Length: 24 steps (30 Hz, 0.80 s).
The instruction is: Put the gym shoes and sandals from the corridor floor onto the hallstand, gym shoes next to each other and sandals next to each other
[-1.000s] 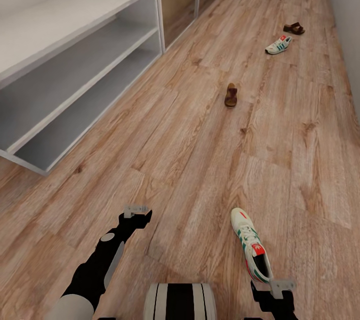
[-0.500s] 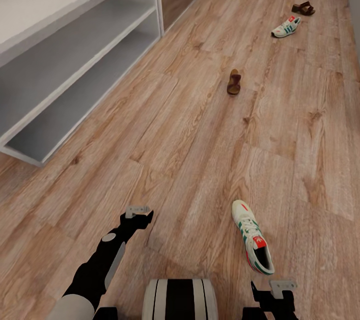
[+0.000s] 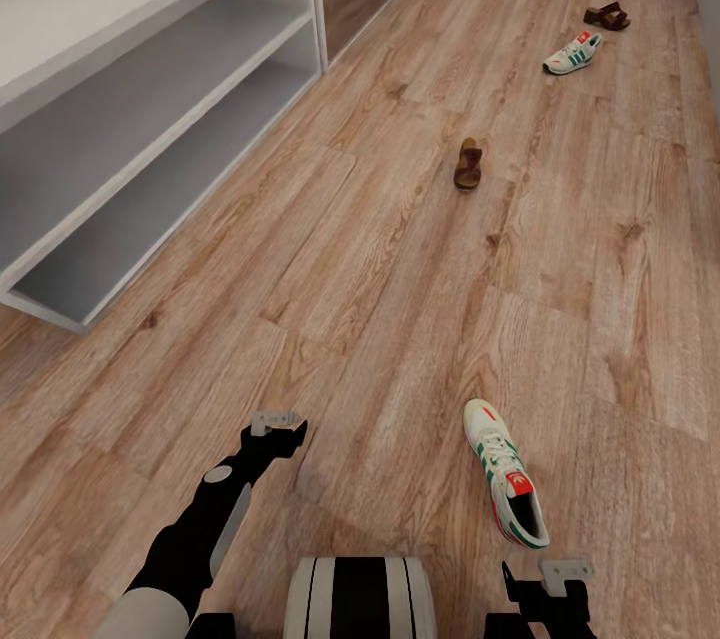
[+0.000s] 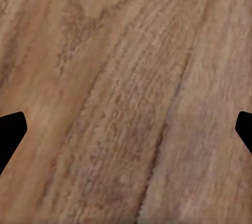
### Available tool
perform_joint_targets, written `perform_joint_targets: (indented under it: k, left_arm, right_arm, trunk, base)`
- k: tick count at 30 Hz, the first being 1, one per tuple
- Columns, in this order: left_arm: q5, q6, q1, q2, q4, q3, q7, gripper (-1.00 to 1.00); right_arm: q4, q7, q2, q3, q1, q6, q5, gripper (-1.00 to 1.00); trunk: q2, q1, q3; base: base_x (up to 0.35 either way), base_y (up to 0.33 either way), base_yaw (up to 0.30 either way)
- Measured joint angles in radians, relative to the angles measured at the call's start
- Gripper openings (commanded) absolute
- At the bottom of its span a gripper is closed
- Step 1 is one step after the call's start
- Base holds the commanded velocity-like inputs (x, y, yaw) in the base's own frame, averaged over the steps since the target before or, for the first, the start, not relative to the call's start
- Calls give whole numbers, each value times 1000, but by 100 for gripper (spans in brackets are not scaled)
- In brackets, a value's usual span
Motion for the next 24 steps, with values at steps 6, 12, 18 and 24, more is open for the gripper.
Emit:
perform_joint_targets:
  k: [6, 12, 18, 24]
  left_arm:
    - [-1, -1, 0, 0, 0, 1, 0, 100]
    - [-1, -1, 0, 0, 0, 2, 0, 100]
    - [-1, -2, 0, 0, 0, 3, 0, 100]
    - [0, -2, -1, 0, 0, 3, 0, 100]
  right_arm:
    - [0, 0, 0, 0, 0, 0, 0, 100]
    - [0, 0, 0, 0, 0, 0, 0, 100]
    - [0, 0, 0, 1, 0, 0, 0, 100]
    - [0, 0, 0, 1, 0, 0, 0, 100]
  trunk:
    - [0, 0, 0]
    - [0, 0, 0]
    - [0, 0, 0]
    - [0, 0, 0]
  base:
    - [92, 0, 0]
    - [87, 0, 0]
    - [23, 0, 0]
    - [29, 0, 0]
